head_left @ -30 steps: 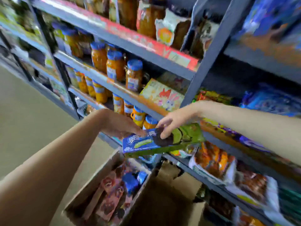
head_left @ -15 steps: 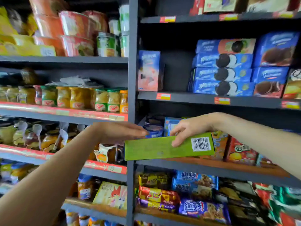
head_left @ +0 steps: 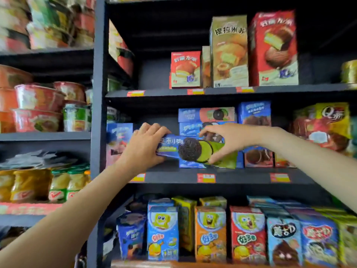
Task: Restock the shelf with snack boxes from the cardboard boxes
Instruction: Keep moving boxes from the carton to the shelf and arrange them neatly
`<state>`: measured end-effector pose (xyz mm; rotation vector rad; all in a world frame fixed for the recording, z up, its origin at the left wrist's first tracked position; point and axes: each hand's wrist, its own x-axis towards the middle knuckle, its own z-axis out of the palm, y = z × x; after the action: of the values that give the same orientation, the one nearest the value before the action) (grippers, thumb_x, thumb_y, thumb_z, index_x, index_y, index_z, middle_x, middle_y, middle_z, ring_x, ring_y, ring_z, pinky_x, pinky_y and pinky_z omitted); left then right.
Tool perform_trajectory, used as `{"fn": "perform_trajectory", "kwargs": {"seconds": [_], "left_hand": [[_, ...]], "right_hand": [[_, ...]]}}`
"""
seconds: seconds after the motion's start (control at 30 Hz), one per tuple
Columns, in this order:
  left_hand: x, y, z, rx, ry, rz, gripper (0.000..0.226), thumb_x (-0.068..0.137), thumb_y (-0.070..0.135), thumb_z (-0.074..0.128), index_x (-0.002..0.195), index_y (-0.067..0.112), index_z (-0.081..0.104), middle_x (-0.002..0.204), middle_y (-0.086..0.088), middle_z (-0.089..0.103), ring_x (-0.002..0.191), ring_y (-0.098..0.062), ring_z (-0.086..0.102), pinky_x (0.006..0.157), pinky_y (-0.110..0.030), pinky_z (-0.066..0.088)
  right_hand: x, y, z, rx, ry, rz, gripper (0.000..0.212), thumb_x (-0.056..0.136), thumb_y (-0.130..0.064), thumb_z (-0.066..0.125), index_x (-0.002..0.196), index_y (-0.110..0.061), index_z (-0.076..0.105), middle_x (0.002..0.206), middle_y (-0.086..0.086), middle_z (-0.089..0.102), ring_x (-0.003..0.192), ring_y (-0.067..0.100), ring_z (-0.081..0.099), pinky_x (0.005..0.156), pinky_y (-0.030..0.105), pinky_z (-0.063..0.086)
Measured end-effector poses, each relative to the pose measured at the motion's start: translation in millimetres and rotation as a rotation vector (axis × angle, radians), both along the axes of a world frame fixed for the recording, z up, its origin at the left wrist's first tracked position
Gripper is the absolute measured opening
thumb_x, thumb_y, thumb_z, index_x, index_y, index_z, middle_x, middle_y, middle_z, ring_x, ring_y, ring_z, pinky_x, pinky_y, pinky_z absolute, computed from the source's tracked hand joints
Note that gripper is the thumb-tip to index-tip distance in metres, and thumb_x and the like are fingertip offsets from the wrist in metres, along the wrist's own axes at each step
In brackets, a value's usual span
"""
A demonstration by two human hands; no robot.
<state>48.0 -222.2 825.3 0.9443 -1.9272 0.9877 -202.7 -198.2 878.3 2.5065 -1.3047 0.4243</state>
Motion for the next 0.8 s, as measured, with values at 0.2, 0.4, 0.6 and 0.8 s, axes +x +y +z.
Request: {"fn": "perform_trajectory", "kwargs": {"seconds": [0.2,0.4,0.6,0.8], "left_hand": [[-25.4,-29.0,13.2,-0.247,0.075,0.111,0.070,0.047,0.022,0.083,0.106,0.021,0.046,0.096,-0.005,0.055,0.088,-0.023,0.037,0.068,-0.040,0.046],[-45.4,-60.1,34.6,-0.129,0.315,-0.037,0.061,0.058,0.004,0.075,0.115,0.012,0.057,0.109,-0.010,0.053,0.100,-0.033,0.048,0.082,-0.041,0.044],[-51.9,-89.5,35.3,0.357,0.537,-0.255,0.061,0.068,0.013,0.079,0.123,0.019,0.051,0.110,-0.003,0.060,0.099,-0.015,0.059,0.087,-0.027,0.047],[-62.0,-116.8,4.4,0.566,0.609,-0.280,0.060,0.068,0.008,0.080,0.121,0.014,0.051,0.096,0.004,0.066,0.085,-0.011,0.066,0.081,-0.026,0.052]], "right_hand": [[-45.6,-30.2,15.0,-0.174,-0.045,-0.022,0.093,0.069,-0.044,0.078,0.144,-0.026,0.027,0.145,-0.006,0.035,0.131,0.011,0.035,0.101,0.020,0.027],[-46.1,-55.8,25.8,-0.542,-0.069,-0.025,0.068,0.076,-0.043,0.070,0.135,-0.035,0.037,0.129,-0.010,0.046,0.115,0.018,0.046,0.087,0.035,0.044],[-65.8,-77.3,20.5,-0.558,-0.089,-0.142,0.062,0.078,-0.042,0.067,0.133,-0.026,0.043,0.130,-0.005,0.051,0.119,0.018,0.047,0.088,0.033,0.045],[-73.6,-100.3,-5.7,-0.489,-0.014,-0.254,0.059,0.083,-0.046,0.063,0.132,-0.020,0.044,0.135,-0.005,0.048,0.127,0.015,0.039,0.094,0.033,0.044]]}}
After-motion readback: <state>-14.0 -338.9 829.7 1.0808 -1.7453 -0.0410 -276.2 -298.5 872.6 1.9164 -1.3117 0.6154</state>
